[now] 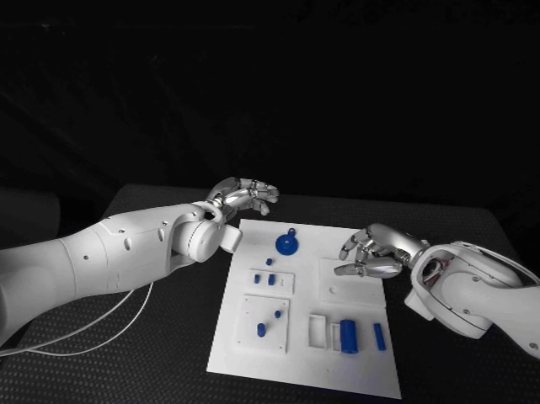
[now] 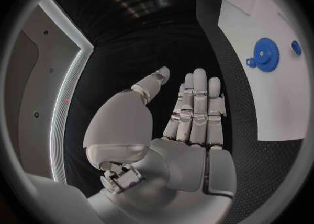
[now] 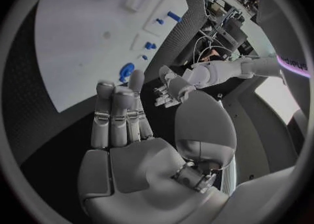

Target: Assemble the parts on the task board

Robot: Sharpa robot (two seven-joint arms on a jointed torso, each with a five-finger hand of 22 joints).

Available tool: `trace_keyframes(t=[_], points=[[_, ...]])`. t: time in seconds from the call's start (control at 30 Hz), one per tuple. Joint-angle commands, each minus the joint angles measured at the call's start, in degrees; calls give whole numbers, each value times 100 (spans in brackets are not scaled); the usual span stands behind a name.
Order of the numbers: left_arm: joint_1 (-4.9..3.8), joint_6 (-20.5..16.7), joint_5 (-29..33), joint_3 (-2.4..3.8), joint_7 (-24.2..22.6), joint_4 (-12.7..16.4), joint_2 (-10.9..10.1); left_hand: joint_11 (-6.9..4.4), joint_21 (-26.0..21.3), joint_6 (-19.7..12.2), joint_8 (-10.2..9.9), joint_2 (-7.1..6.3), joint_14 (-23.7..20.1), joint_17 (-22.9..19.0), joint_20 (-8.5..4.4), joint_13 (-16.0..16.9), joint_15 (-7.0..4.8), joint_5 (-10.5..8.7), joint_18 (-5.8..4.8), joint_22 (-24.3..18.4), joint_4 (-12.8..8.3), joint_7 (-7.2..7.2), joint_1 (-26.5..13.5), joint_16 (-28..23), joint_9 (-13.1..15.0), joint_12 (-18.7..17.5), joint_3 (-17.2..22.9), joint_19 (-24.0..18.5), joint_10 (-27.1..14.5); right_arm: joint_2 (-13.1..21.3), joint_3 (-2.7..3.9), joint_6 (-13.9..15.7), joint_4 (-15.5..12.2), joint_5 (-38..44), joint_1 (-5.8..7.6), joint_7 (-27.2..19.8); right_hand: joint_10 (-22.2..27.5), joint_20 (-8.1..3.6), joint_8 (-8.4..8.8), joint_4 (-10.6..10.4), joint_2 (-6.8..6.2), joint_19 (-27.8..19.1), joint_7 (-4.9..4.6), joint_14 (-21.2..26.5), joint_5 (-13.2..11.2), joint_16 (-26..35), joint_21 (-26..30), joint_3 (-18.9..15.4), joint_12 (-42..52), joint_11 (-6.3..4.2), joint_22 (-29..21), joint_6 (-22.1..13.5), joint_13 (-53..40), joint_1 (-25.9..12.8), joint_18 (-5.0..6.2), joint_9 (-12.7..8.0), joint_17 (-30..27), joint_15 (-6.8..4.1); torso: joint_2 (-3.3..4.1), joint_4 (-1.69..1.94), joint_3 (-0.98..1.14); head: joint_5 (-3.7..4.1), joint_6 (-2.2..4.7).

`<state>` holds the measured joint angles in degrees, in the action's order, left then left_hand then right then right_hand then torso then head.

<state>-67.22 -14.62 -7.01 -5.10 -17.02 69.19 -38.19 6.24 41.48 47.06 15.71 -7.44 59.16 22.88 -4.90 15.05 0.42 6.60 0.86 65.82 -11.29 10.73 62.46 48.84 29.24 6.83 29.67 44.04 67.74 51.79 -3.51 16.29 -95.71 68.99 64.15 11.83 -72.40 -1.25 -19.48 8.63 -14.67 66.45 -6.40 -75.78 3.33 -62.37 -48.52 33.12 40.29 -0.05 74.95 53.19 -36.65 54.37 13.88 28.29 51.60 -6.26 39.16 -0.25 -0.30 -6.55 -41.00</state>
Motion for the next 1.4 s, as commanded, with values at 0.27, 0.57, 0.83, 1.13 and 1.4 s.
trace_keyframes(t=[0.27,0.57,0.83,1.13,1.4], points=[[49,105,32,-64,-58,44,-61,7,-37,-35,39,13,35,14,-10,-7,20,-20,108,11,47,-13,-71,-40,-4,-21,-7,40,-17,400,-146,-1931,-220,-1042,-10,1871,741,-214,-67,-460,279,248,58,29,-51,-797,-371,240,2291,-61,133,61,-2064,-297,112,328,679,-64,-35,-48,48,444,-11],[75,128,32,-69,-103,45,-40,7,-38,-35,40,13,35,16,-10,-7,20,-20,108,12,50,-13,-74,-41,-4,-21,-8,40,-17,423,-522,-1564,-369,-1217,-14,2146,761,-240,-108,-569,339,249,85,41,-50,-863,-447,191,2444,-87,132,130,-2225,-536,112,410,747,-86,-58,-79,60,543,-74],[79,135,32,-69,-145,114,-57,11,-48,-39,47,1,21,25,-6,-9,26,-25,103,21,93,-14,-139,-60,-6,-27,-35,29,-25,243,-651,-1223,-329,-1029,-190,2217,725,-278,-59,-667,313,245,84,39,-52,-918,-515,177,2553,-87,130,79,-2331,-762,112,426,796,-89,-53,-66,39,607,-137],[79,194,12,-69,-187,177,-70,36,-96,-66,63,-142,-41,50,11,-27,53,-146,102,51,253,-11,-396,-148,-20,-71,-131,-22,-82,-9,-659,-1027,-274,-809,-234,2244,740,-313,4,-781,140,227,68,48,-51,-941,-575,238,2579,-72,119,45,-2400,-949,112,429,827,-74,-51,-66,37,593,-190],[79,378,-78,-69,-209,246,-72,170,-436,-218,52,-512,-555,-126,265,-120,330,-376,91,-13,677,14,-777,-795,-41,-249,-50,-421,-340,-162,-730,-1066,-104,-630,-316,2285,749,-327,55,-853,47,217,52,51,-51,-944,-599,275,2577,-56,112,2,-2426,-1034,112,420,837,-60,-54,-68,35,576,-226]])
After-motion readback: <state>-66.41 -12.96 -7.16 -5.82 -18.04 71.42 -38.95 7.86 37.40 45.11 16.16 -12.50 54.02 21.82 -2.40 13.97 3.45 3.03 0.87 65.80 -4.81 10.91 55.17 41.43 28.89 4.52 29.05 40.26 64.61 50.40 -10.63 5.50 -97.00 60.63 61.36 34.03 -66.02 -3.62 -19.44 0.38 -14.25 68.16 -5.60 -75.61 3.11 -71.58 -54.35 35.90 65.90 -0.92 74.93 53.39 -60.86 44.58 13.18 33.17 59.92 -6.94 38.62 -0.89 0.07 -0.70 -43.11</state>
